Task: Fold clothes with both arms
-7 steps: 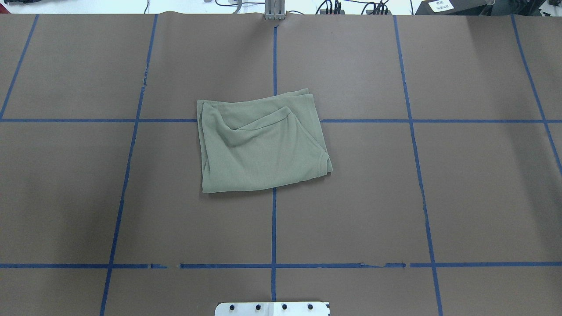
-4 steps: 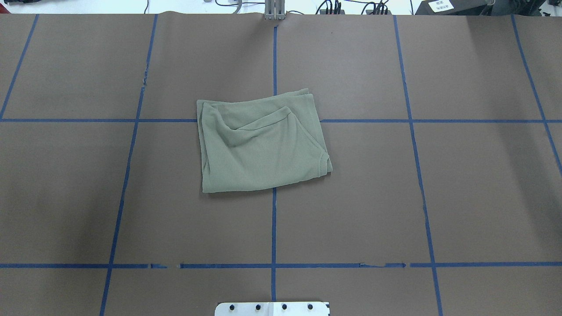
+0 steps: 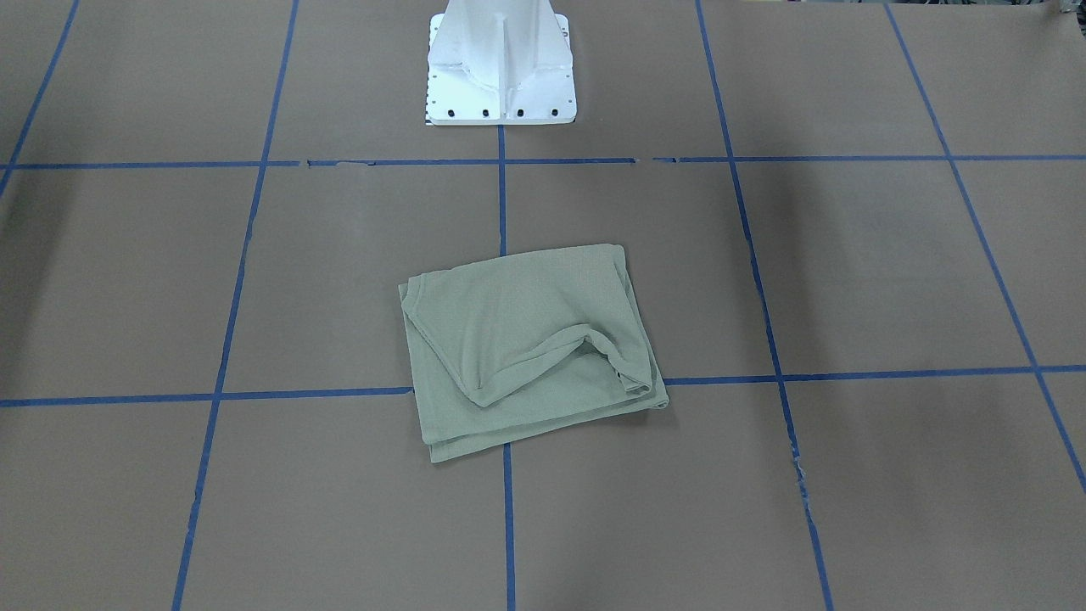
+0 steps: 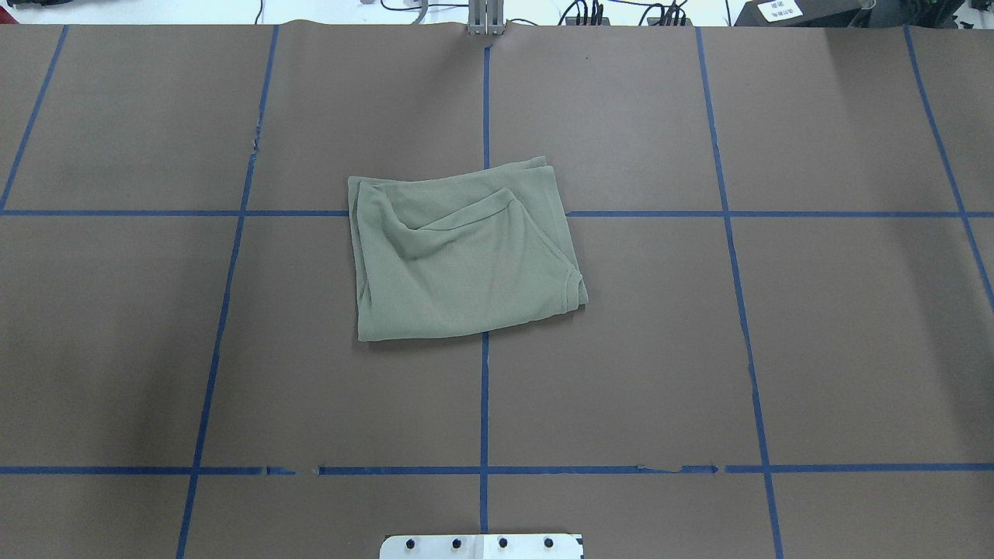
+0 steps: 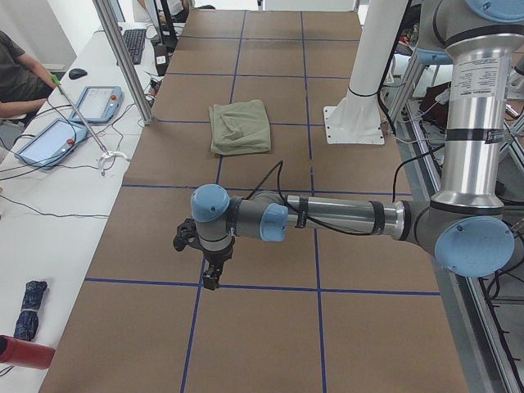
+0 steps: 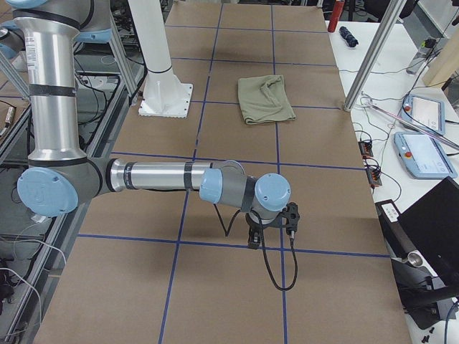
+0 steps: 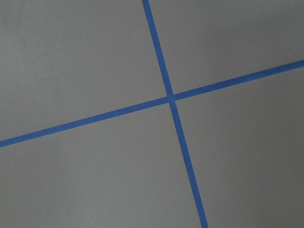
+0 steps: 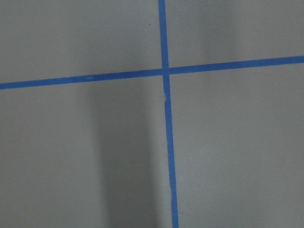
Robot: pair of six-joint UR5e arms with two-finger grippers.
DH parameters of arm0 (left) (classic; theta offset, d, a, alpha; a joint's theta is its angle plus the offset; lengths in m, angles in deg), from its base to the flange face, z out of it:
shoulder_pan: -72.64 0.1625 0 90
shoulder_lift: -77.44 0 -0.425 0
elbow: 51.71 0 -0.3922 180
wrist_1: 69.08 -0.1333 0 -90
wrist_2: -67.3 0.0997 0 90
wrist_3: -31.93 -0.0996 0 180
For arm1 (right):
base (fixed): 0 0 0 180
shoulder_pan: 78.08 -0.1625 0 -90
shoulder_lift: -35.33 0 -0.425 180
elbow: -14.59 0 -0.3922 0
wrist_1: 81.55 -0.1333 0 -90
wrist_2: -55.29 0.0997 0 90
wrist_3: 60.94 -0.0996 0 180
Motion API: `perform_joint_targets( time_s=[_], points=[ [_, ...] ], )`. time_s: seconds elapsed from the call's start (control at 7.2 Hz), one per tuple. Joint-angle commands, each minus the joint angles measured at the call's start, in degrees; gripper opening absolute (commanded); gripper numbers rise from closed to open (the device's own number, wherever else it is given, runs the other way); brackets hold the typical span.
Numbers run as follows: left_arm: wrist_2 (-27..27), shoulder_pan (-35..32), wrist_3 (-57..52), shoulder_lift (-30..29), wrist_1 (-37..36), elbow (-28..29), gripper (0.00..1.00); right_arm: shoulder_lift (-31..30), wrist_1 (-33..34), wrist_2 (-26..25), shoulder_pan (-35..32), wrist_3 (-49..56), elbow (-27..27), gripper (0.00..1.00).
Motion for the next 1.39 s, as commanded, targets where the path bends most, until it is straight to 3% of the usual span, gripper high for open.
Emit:
perform_joint_targets(
  time_s=[0.0,0.56,1.25],
  points=[
    [0.12,-0.13,-0.06,0.03,0.02,0.05,1.00,0.34,-1.48,-2.88,0.08,-0.05,0.28,1.00],
    [-0.32,-0.13,8.52,0.03,-0.07,0.14,1.00,0.61,-2.36,-2.80,0.08,-2.25,0.28,1.00],
    [-0.41,-0.13,8.55,0.03,-0.07,0.58,1.00,0.79,-2.36,-2.45,0.08,-2.25,0.19,1.00]
  ],
)
